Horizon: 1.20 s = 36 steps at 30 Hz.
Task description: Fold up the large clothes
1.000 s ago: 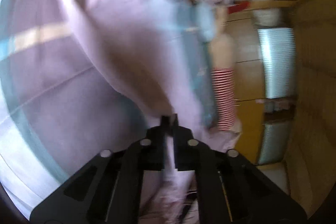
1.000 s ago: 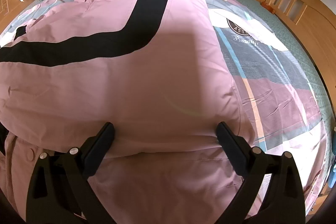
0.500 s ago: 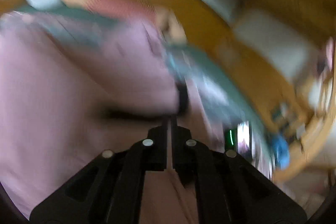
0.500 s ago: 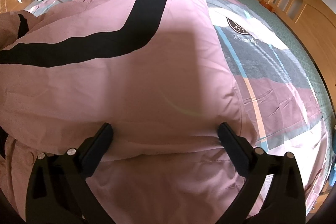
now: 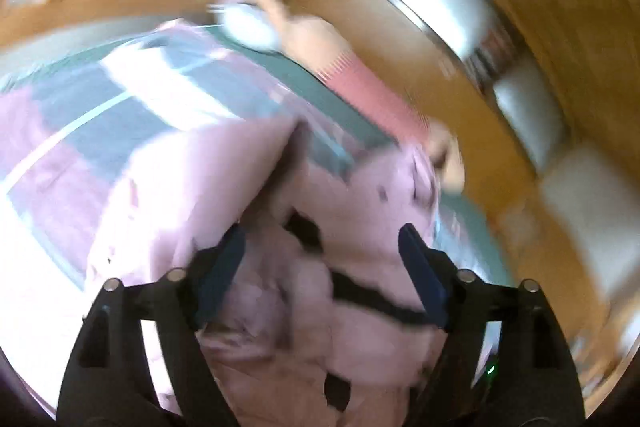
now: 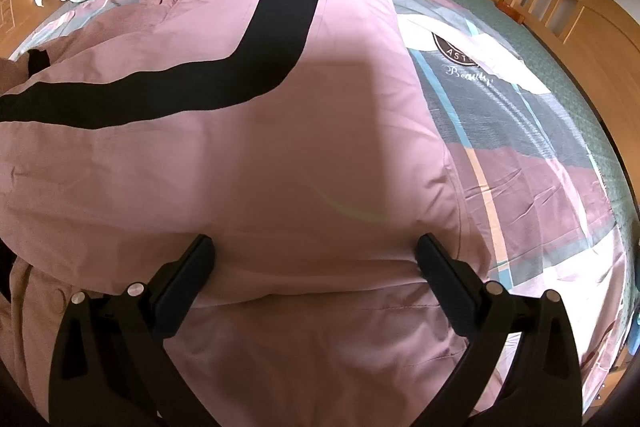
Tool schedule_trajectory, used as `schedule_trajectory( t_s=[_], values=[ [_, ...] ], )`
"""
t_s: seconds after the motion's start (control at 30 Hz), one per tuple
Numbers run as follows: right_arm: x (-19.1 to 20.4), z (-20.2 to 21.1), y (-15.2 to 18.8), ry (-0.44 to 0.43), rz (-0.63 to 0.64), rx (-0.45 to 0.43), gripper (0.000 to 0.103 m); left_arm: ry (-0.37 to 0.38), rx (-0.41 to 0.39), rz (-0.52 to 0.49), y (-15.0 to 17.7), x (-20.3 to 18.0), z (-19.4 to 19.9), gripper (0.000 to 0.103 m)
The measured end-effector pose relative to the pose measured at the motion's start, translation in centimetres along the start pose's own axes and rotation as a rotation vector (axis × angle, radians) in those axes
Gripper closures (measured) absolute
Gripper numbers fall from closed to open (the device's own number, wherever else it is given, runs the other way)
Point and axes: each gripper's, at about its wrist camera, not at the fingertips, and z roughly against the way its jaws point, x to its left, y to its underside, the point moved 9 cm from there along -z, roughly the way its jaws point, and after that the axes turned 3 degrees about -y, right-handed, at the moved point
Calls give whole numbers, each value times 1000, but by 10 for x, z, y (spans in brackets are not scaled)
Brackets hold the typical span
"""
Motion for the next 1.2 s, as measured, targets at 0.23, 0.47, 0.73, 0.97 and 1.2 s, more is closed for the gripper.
schedule_trajectory(
  t_s=[0.23, 0.47, 0.73, 0.97, 1.2],
  values=[
    [0, 0, 0, 6, 5, -6, 1, -41, 130, 576, -6, 153, 0, 13],
    [0, -1, 0, 6, 5, -6, 1, 86, 142, 736, 12, 156, -9, 11],
    [9, 21, -6, -38, 11, -17, 2, 141, 144, 605, 6, 126, -27, 97],
    [48, 93, -32, -213, 88, -256, 2, 340, 81, 18, 2, -27, -2, 98],
    [19, 71, -32, -217, -65, -191, 2, 171, 490, -706, 217, -143, -71, 98]
  ],
)
